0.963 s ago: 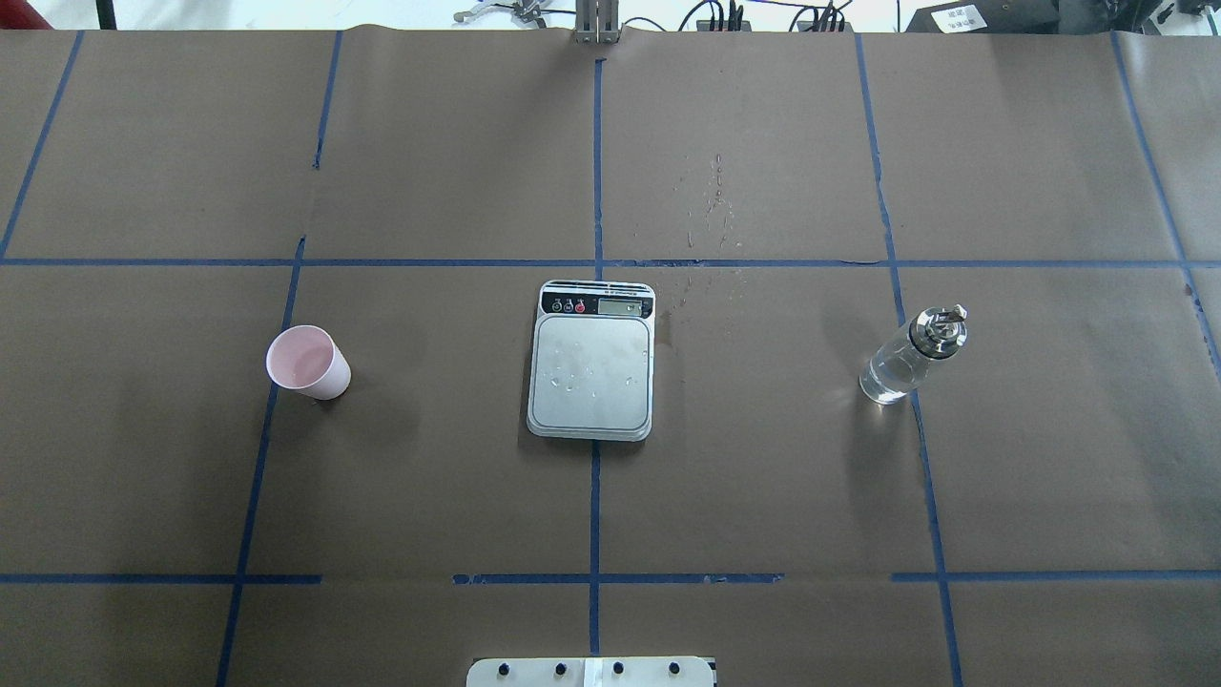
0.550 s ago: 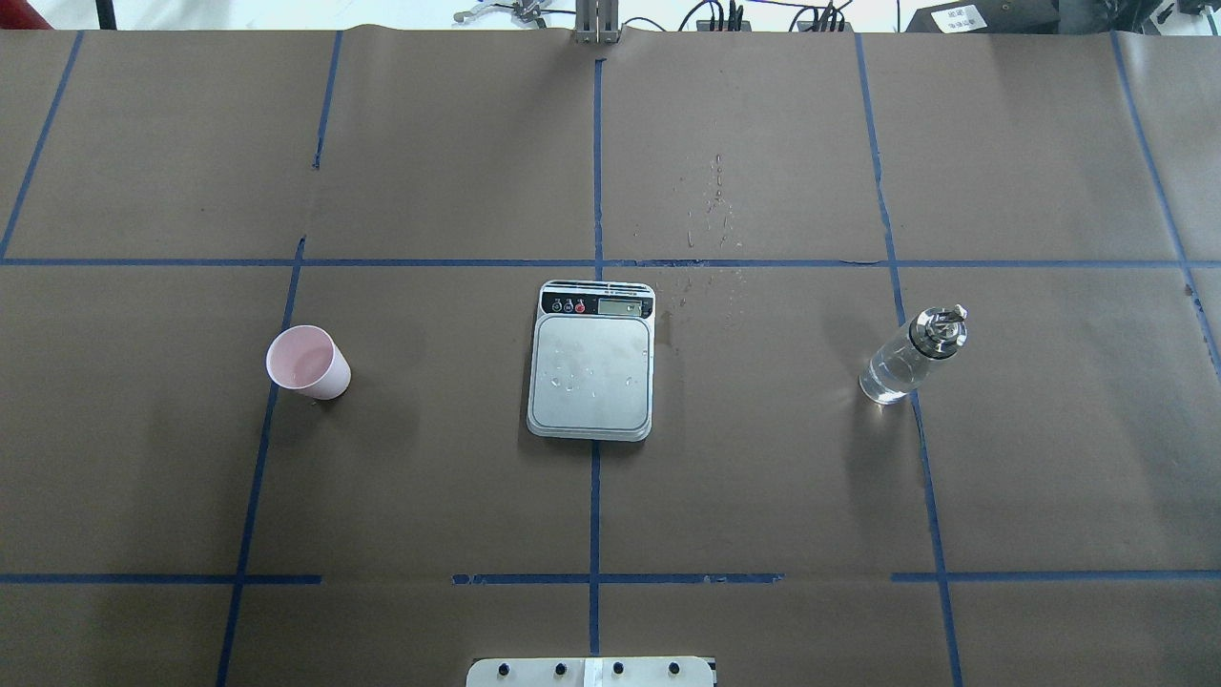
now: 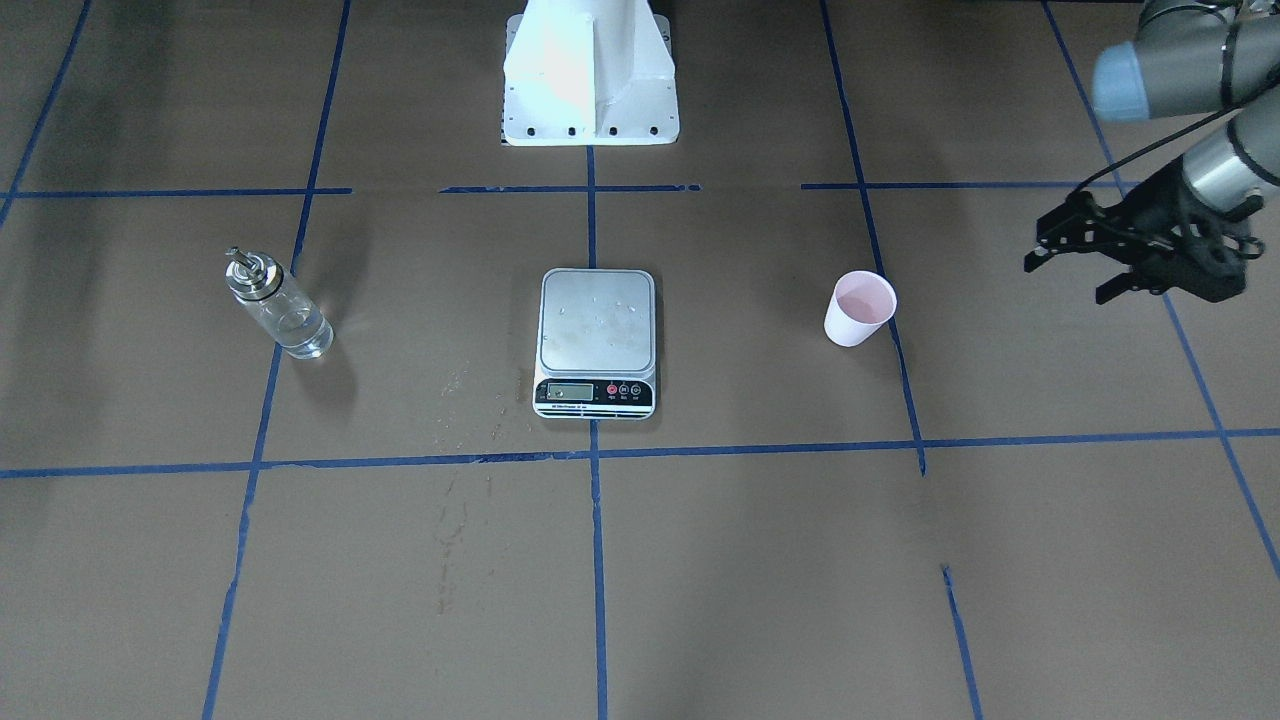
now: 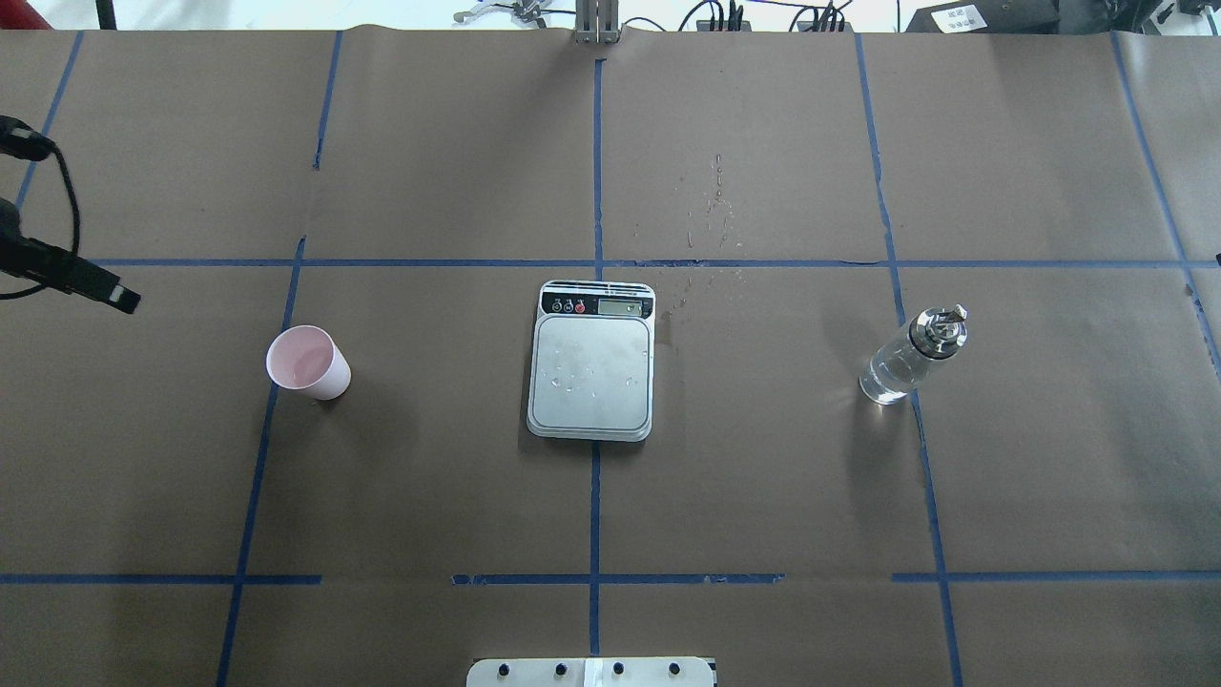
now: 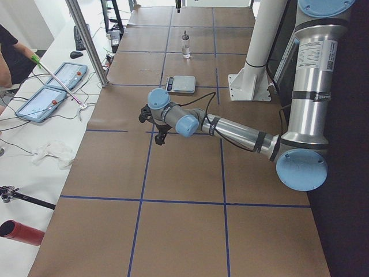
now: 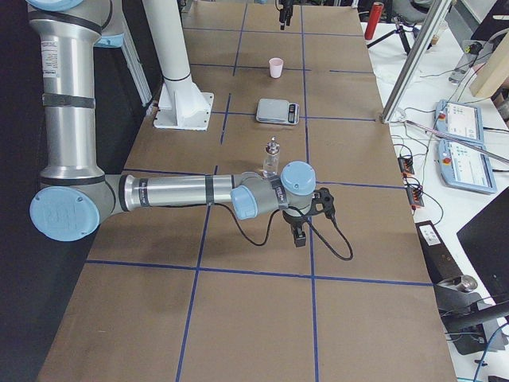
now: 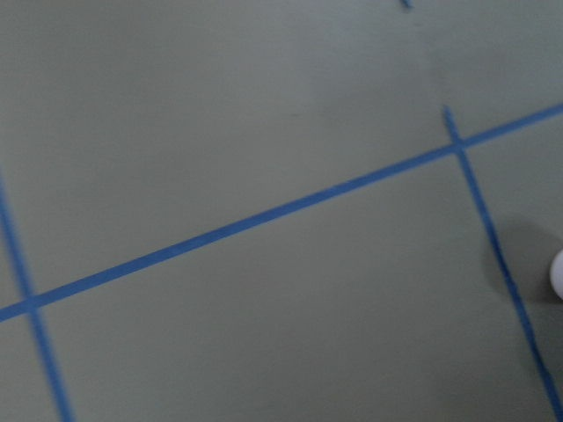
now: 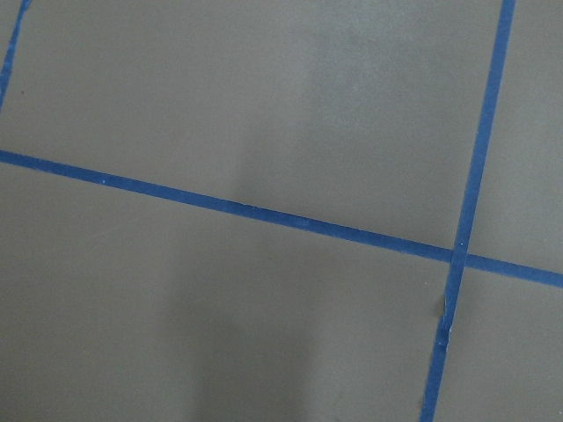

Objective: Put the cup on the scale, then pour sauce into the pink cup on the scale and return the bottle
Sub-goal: 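Reach the left gripper down to the pink paper cup and grasp it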

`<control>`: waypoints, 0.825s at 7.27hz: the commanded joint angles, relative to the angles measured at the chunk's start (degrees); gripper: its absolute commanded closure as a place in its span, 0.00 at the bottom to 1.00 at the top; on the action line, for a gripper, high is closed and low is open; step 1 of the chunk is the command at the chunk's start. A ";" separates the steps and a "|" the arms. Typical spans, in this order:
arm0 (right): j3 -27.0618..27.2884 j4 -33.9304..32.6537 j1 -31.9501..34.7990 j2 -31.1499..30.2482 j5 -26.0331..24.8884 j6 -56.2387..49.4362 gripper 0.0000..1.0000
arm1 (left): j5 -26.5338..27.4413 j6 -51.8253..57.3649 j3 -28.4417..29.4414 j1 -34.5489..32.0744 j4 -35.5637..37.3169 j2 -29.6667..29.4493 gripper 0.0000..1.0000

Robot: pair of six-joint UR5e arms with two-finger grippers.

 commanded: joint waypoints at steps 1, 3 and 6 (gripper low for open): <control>-0.12 0.08 -1.19 0.22 -0.06 0.49 0.00 | 3.29 -12.16 -0.46 4.95 -0.81 -2.58 0.01; -0.48 -0.01 -1.63 0.31 -0.15 0.58 0.00 | 7.23 -16.98 1.99 8.80 -0.64 -5.55 0.03; -0.21 0.08 -1.63 0.23 0.03 1.97 0.00 | 10.75 -21.24 4.46 14.09 -0.64 -8.12 0.06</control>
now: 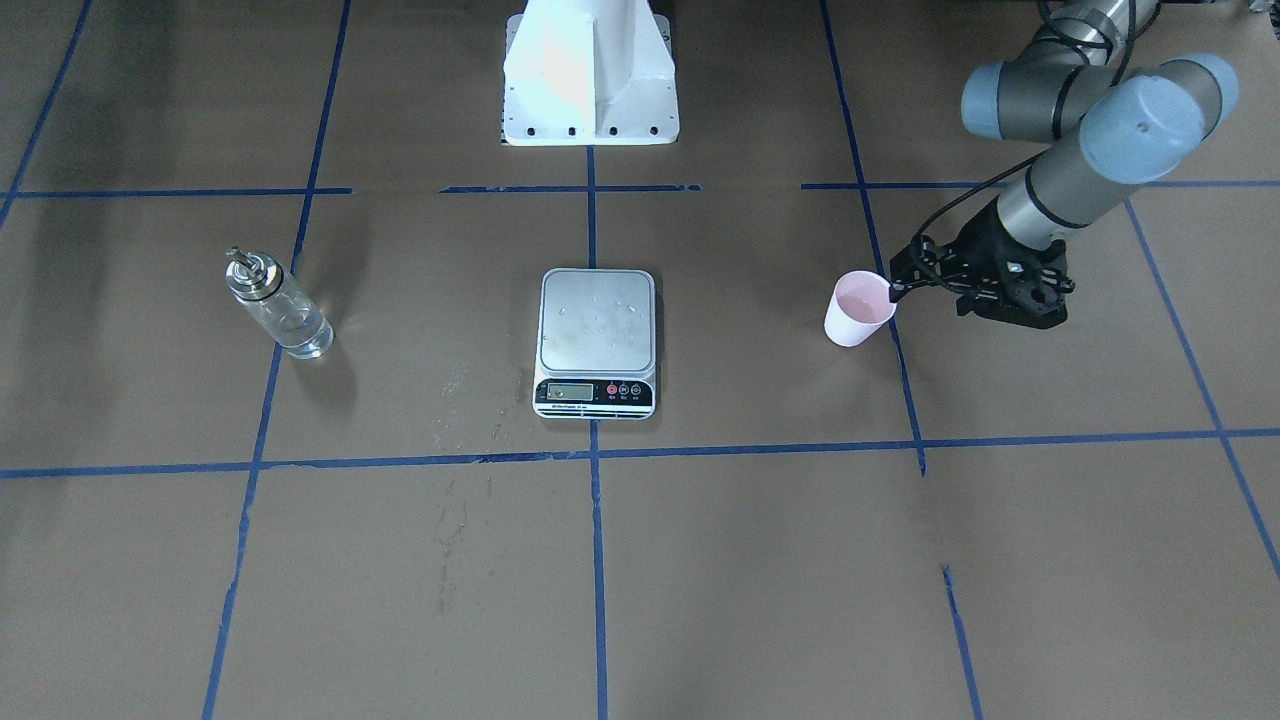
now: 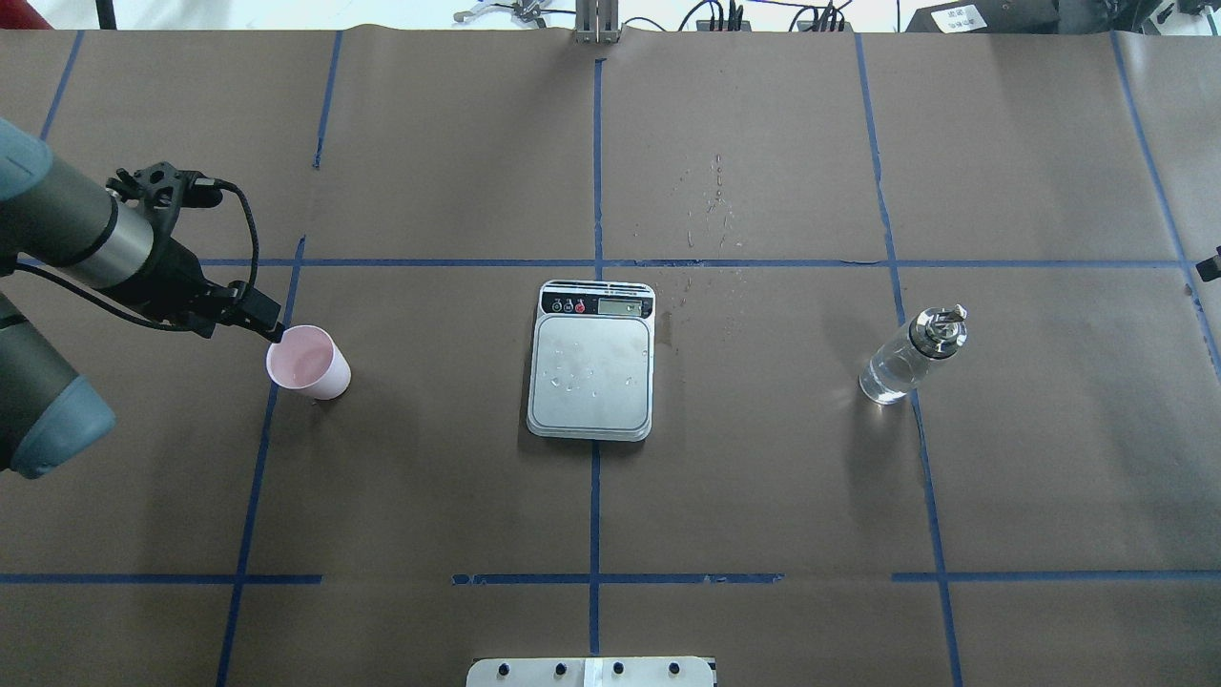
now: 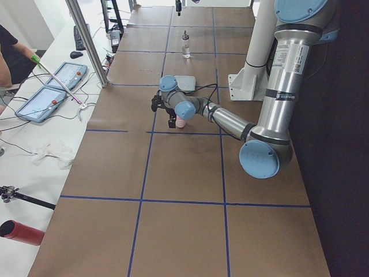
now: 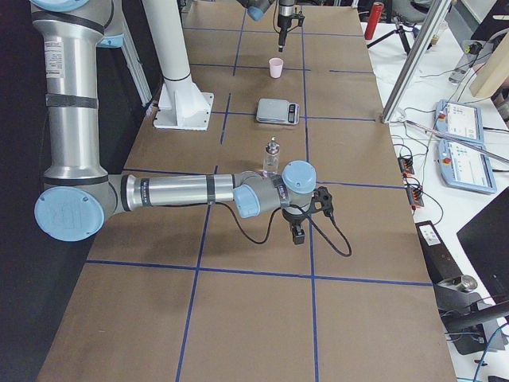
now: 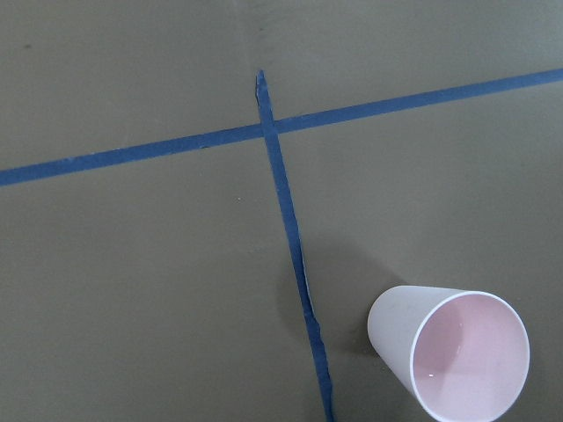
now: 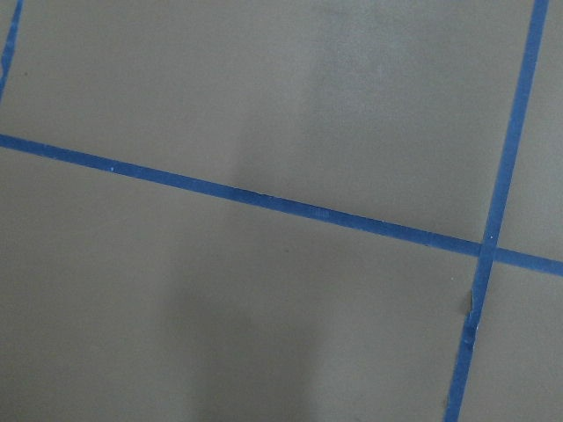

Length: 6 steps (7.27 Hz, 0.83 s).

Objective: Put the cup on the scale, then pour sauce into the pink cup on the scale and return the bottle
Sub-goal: 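Reach the left gripper down to the pink paper cup and grasp it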

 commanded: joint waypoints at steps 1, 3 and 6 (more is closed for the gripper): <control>0.12 0.07 -0.19 0.02 -0.06 1.90 0.00 | 1.78 -1.06 0.61 2.24 0.01 -0.56 0.08; 0.03 -0.02 -0.19 0.02 0.12 2.09 0.00 | 1.78 -1.24 1.39 3.38 0.01 -0.56 0.27; 0.12 0.07 -0.19 -0.07 0.03 1.82 0.00 | 1.52 -1.50 1.84 4.09 0.27 -1.09 1.00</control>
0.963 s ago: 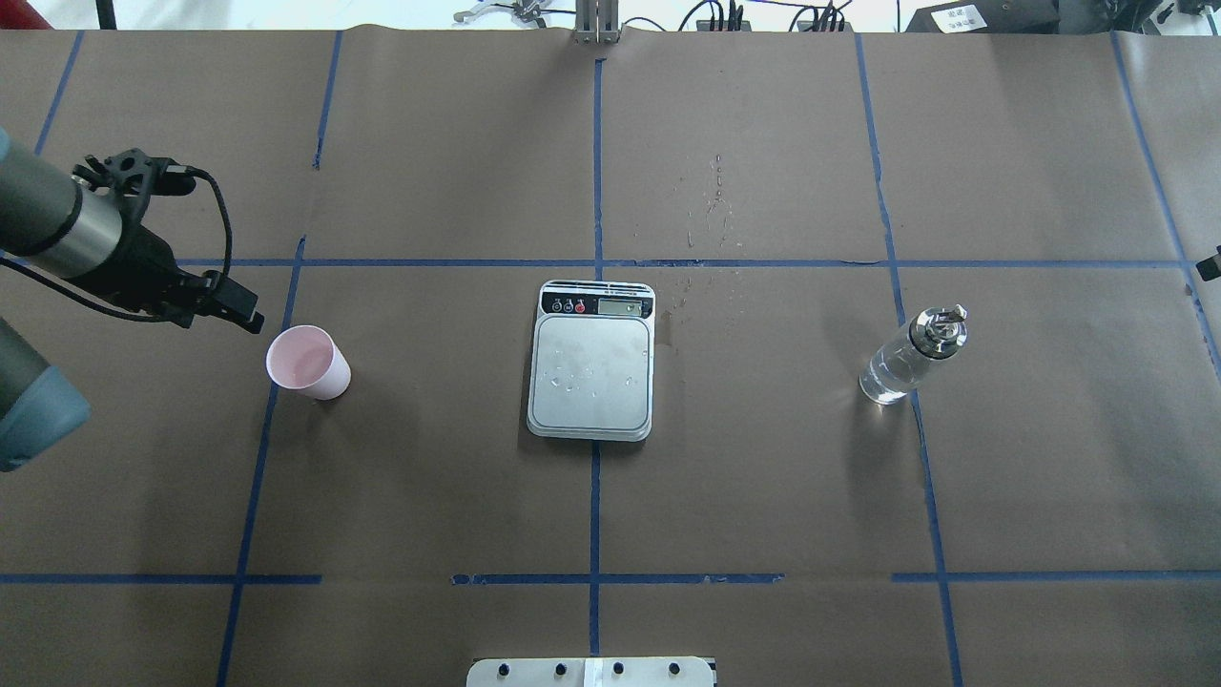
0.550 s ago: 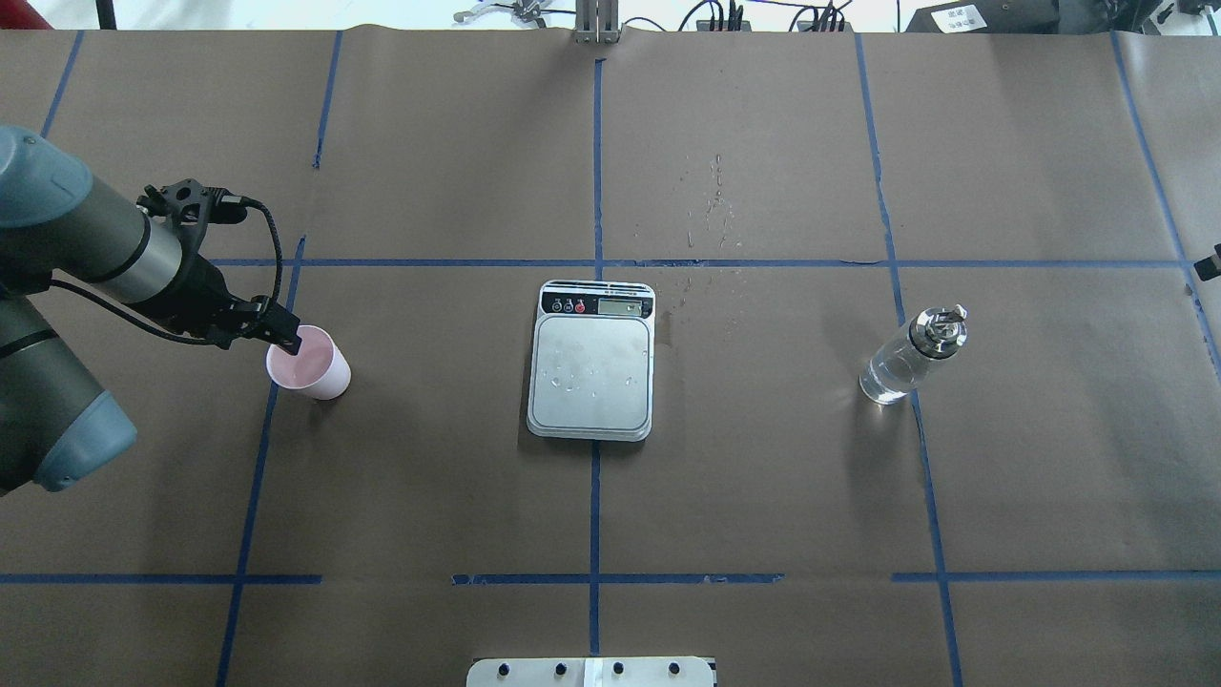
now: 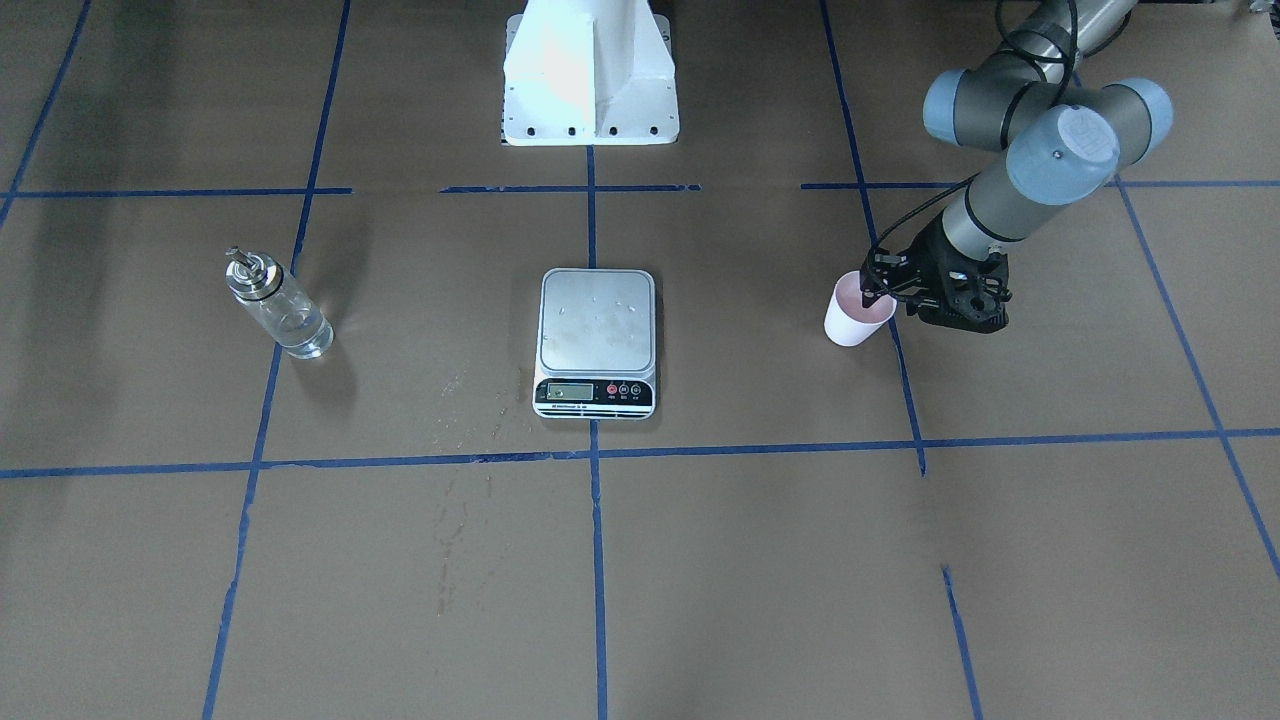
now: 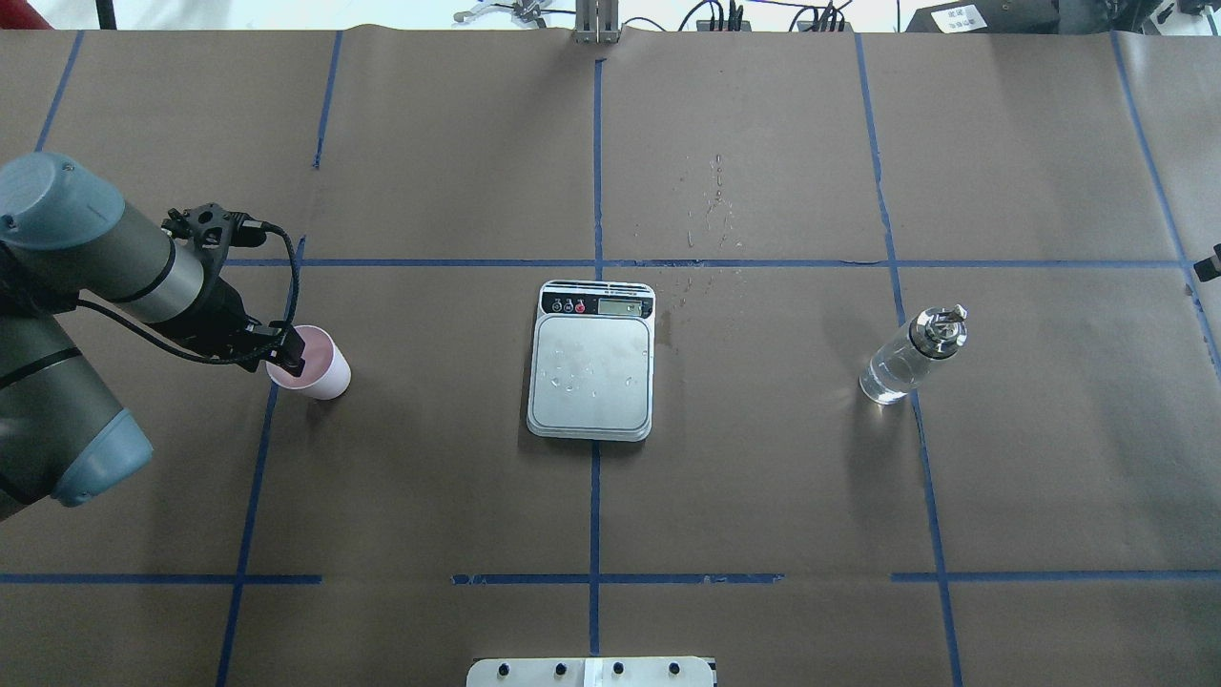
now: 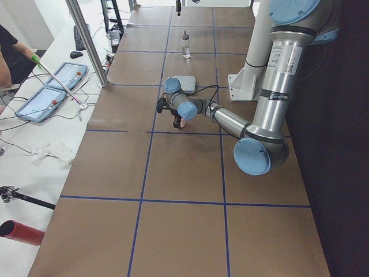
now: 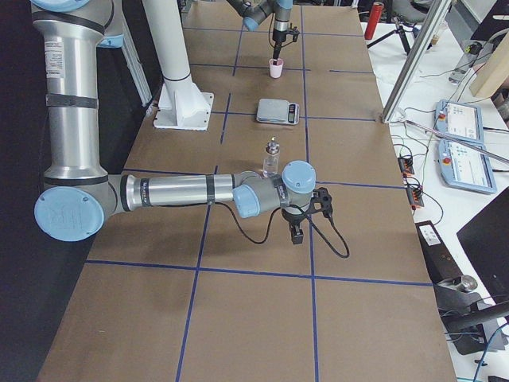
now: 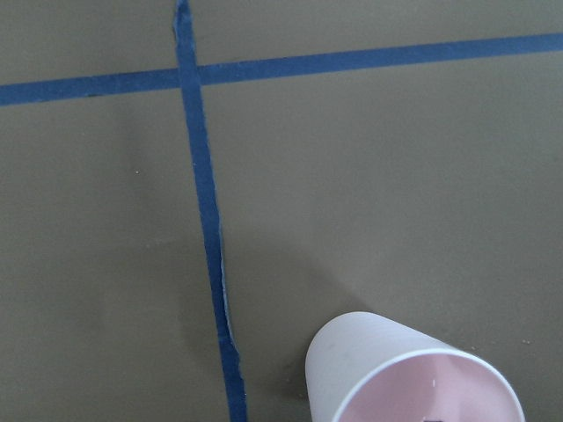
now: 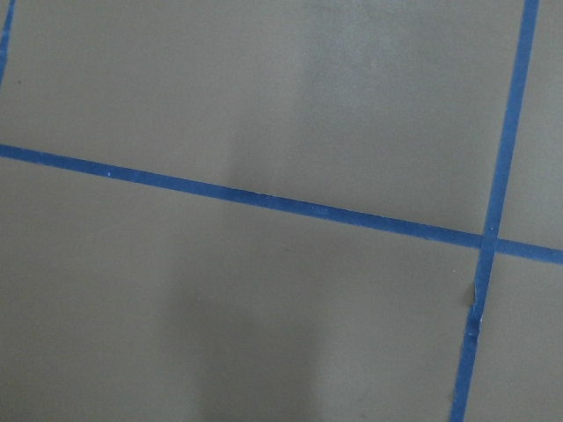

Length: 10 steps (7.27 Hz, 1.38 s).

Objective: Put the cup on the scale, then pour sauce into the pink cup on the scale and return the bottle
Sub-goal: 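Carry the pink cup with the left gripper onto the scale and release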

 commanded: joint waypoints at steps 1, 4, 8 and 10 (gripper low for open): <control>0.13 -0.02 0.08 -0.07 -0.36 0.55 0.00 | -0.29 -3.28 -0.40 0.14 0.29 -0.49 1.00; 2.58 -0.02 0.00 0.63 0.08 5.48 0.00 | -0.20 -20.23 -1.28 0.23 3.51 -10.73 1.00; 3.73 0.16 -0.70 0.90 0.16 6.88 0.00 | 4.50 -31.32 -0.40 6.43 14.18 -24.73 1.00; 3.73 0.07 -2.63 0.90 0.25 6.88 0.00 | 6.30 -31.96 1.08 9.27 14.09 -26.32 1.00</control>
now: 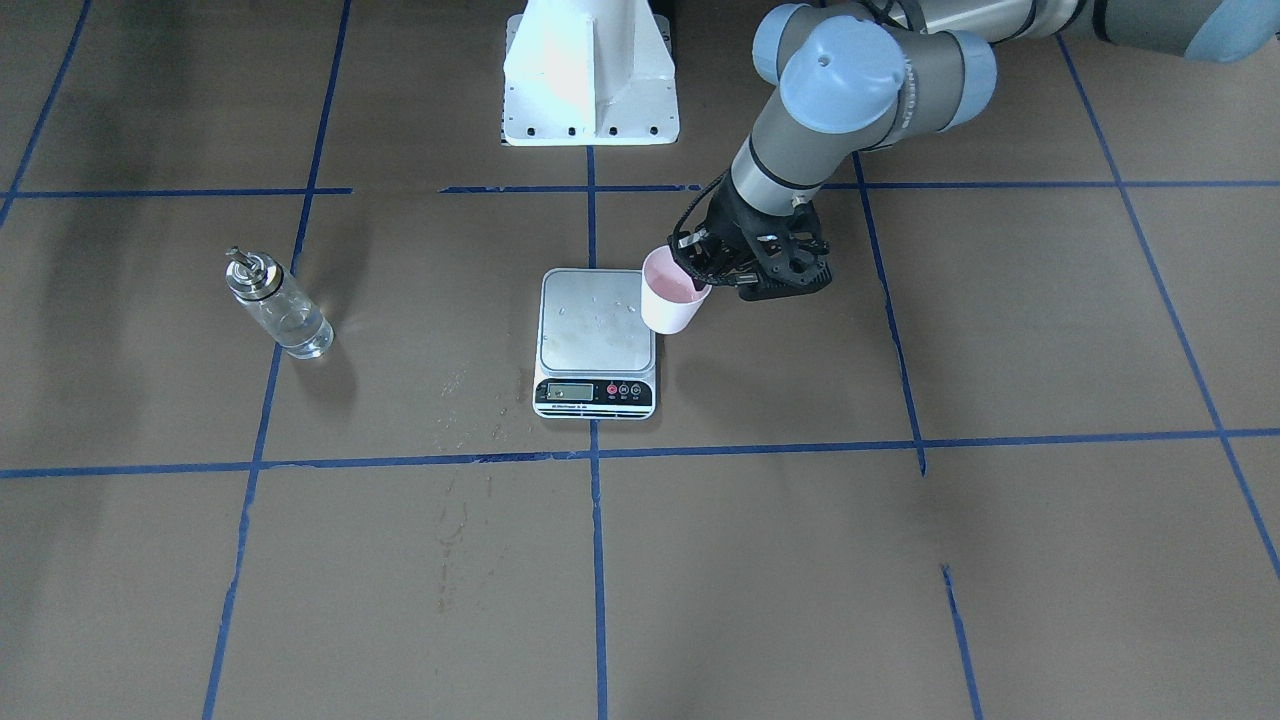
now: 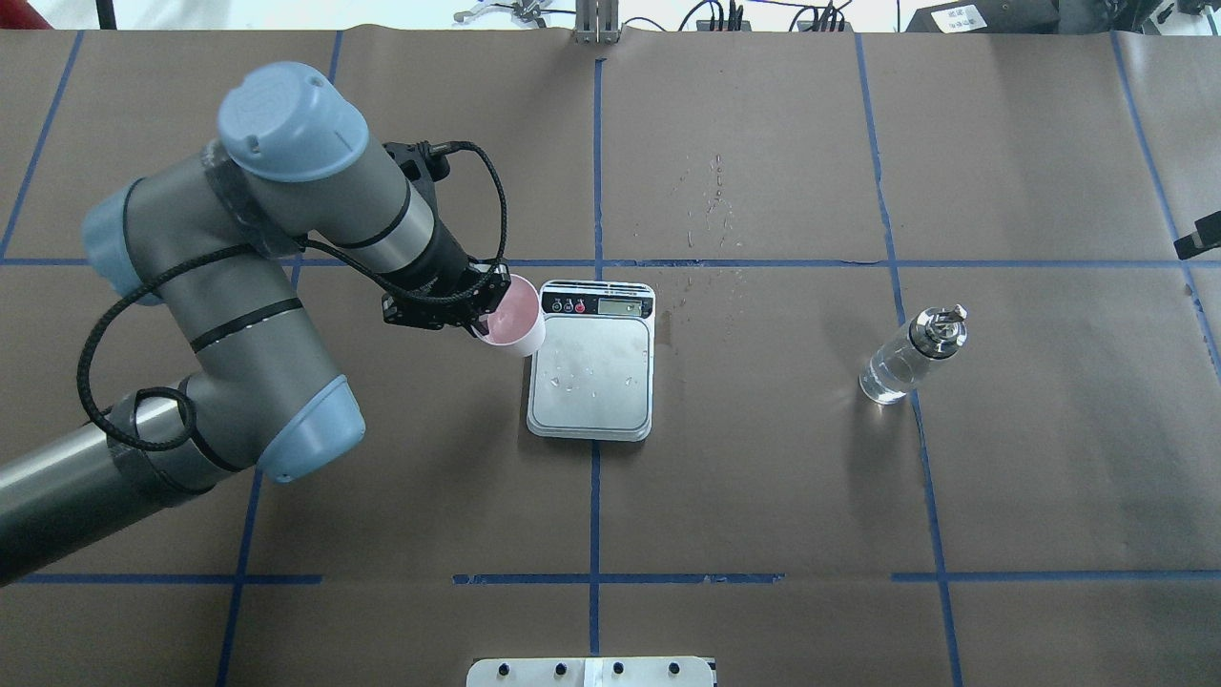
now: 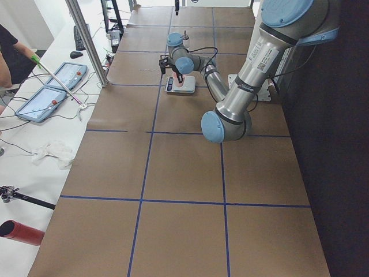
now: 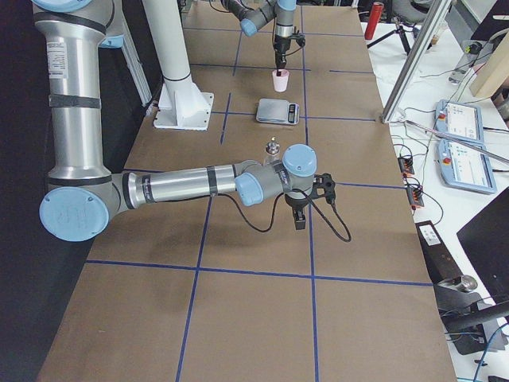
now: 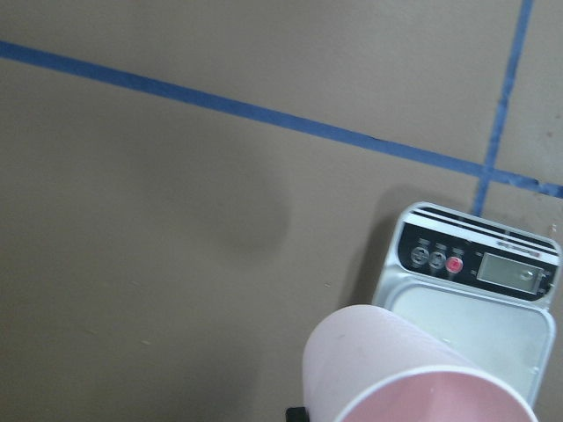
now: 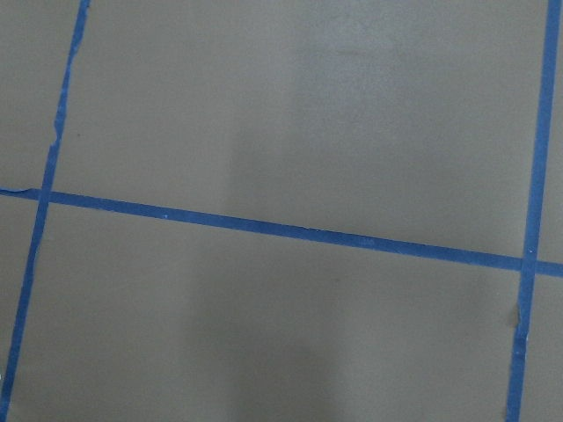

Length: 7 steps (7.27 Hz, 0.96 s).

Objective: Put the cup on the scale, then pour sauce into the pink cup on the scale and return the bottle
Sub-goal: 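Carry the pink cup with the left gripper onto the scale and release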

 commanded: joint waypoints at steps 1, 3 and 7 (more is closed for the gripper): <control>-0.03 -0.11 -1.88 0.00 0.13 0.05 0.00 | 1.36 -1.05 3.28 2.23 0.03 -3.65 1.00; 0.32 0.06 -2.24 0.00 0.22 0.05 0.00 | 3.64 -1.06 7.33 3.46 -0.41 -6.55 1.00; 1.20 0.07 -2.24 -0.08 0.13 0.05 0.00 | 4.26 -0.97 7.96 4.69 -1.47 -7.18 1.00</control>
